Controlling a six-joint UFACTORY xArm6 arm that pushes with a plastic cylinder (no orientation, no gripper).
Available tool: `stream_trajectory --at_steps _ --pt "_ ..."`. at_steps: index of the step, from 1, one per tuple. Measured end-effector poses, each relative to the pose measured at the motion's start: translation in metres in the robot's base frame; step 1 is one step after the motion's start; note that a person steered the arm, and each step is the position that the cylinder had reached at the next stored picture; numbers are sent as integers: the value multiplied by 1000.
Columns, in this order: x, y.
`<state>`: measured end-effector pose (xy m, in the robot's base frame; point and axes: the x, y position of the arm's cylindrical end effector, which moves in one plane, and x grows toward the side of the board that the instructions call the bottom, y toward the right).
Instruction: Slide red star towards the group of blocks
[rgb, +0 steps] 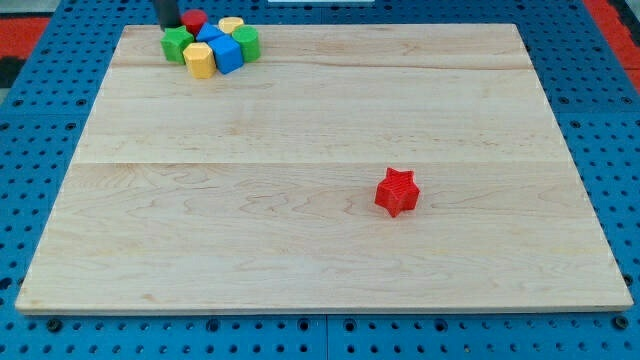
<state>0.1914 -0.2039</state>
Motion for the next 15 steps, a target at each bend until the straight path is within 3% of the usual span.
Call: stream_trajectory --at_steps 2,4,5,6,7,8,9,10,11,12,13,15 --pt "2 -1" --pt "32 -77" --pt "102 -75" --pt "178 -29" --pt "235 61" --pt "252 166" --pt "220 245" --pt "232 300" --pt "306 355" --pt "352 358" --pt "348 347" --pt "292 285"
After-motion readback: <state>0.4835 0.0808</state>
